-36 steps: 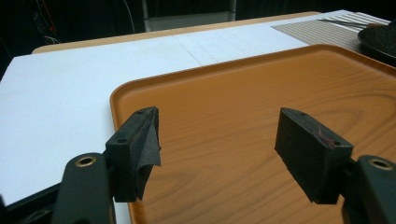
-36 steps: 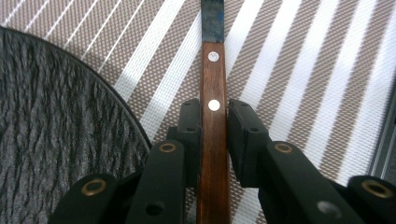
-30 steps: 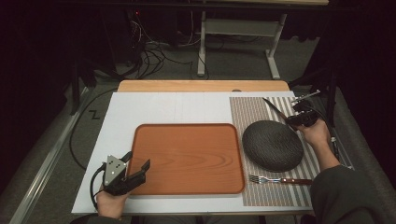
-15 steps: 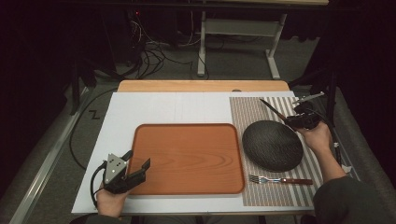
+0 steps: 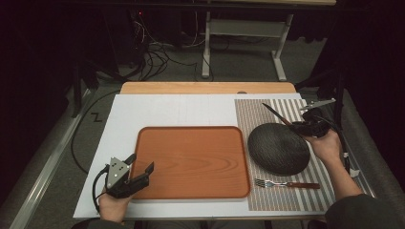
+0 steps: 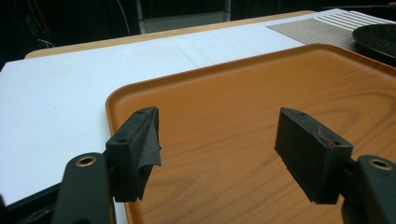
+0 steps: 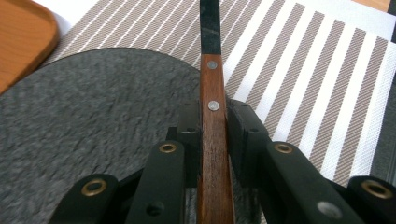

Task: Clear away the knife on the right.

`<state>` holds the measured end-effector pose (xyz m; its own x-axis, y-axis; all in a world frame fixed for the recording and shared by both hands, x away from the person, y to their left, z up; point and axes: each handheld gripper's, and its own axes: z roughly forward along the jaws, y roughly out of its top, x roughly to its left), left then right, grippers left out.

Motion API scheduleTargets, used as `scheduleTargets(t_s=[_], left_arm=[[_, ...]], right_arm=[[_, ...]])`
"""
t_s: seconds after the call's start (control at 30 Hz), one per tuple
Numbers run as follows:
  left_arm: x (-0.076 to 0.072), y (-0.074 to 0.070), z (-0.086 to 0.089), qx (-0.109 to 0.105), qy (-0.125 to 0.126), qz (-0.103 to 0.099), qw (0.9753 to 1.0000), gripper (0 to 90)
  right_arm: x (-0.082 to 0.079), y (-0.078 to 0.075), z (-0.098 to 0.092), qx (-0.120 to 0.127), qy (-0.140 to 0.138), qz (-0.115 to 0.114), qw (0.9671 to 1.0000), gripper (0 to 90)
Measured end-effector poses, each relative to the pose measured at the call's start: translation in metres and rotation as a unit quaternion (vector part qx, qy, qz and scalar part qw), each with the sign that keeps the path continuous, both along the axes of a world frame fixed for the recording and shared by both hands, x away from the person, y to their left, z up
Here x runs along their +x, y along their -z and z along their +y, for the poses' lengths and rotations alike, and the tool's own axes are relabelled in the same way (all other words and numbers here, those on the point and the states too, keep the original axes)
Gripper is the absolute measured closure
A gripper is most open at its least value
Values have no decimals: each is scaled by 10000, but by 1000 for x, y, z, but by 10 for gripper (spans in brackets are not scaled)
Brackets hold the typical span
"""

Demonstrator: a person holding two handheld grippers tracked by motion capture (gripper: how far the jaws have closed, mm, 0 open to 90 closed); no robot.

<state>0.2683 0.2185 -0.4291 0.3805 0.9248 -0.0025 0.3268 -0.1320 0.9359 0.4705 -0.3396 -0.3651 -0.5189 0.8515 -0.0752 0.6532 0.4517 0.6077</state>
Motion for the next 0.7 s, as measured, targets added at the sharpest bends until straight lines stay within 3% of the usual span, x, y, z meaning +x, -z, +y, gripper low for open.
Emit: scheduleTargets(t_s=[0.7], left_arm=[[0, 0, 1, -9, 6, -5, 10000, 306]], right_arm=[[-40, -2, 14, 188, -257, -96, 9994, 778]])
